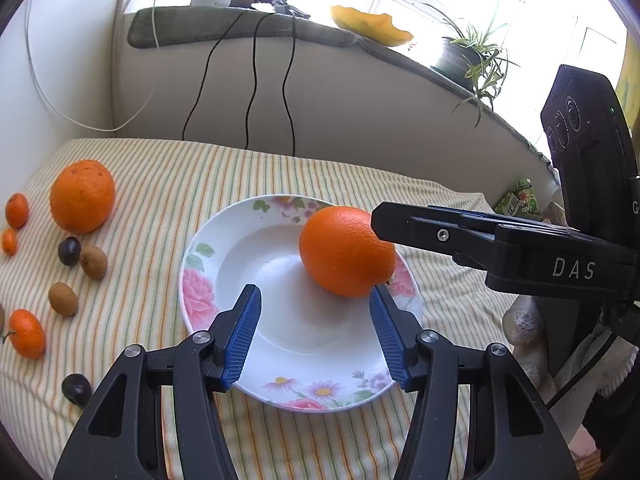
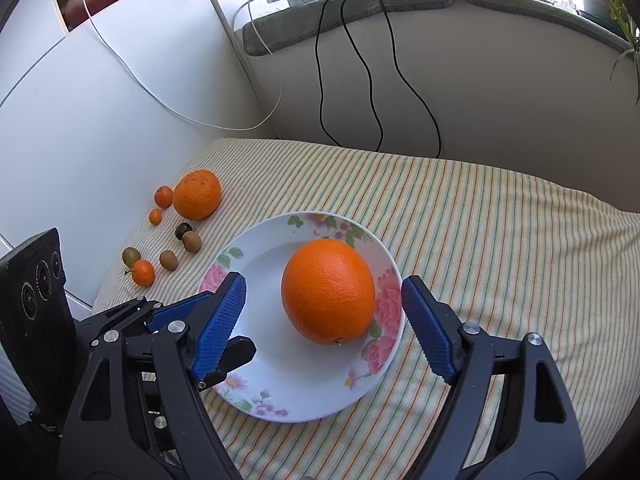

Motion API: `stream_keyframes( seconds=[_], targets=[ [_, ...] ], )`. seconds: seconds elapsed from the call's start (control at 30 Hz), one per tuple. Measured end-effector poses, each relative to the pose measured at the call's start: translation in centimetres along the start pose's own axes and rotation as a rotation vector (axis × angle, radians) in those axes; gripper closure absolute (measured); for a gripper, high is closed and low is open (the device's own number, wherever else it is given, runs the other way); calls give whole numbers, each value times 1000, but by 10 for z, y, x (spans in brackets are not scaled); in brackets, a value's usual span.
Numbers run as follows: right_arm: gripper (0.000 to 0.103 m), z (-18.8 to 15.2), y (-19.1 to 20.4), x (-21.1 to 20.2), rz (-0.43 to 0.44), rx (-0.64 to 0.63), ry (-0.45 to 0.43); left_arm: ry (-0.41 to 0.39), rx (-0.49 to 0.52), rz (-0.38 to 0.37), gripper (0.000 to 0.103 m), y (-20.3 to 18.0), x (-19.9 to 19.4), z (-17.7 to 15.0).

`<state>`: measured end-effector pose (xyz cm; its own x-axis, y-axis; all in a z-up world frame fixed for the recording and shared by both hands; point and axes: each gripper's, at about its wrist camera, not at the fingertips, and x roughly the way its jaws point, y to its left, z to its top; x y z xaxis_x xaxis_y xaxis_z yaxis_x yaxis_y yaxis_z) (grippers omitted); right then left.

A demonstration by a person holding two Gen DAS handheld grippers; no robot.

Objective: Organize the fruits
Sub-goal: 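Lower the orange onto the plate and open the right gripper, then move the right gripper to the large dimpled orange and grasp it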

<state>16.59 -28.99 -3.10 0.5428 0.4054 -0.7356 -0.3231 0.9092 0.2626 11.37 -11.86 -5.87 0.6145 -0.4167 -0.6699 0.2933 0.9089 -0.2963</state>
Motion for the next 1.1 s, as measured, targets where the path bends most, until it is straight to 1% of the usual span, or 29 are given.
stream_keyframes(
  seconds=[0.17,0.2,0.33,0.4,0.53,0.7,0.9,1.1],
  targets=[
    [18,6,14,-3,-2,-49,-13,-16,-1,16,47,9,-9,2],
    [16,7,17,-3,2,-58,-14,-20,-2,19,47,11,-11,2],
    [16,12,29,-1,24,-86,-4,-35,-6,35,46,17,-19,1],
    [16,15,35,1,21,-100,-8,-49,-5,49,41,21,-24,2],
    [16,19,48,6,14,-123,0,-71,-20,73,35,32,-32,3],
    [16,26,54,13,38,-100,8,-88,-27,108,34,45,-38,6],
    [16,36,62,26,70,-65,19,-100,-39,133,34,64,-45,9],
    [16,48,78,42,107,-71,37,-102,-93,140,34,93,-49,13]
  ],
)
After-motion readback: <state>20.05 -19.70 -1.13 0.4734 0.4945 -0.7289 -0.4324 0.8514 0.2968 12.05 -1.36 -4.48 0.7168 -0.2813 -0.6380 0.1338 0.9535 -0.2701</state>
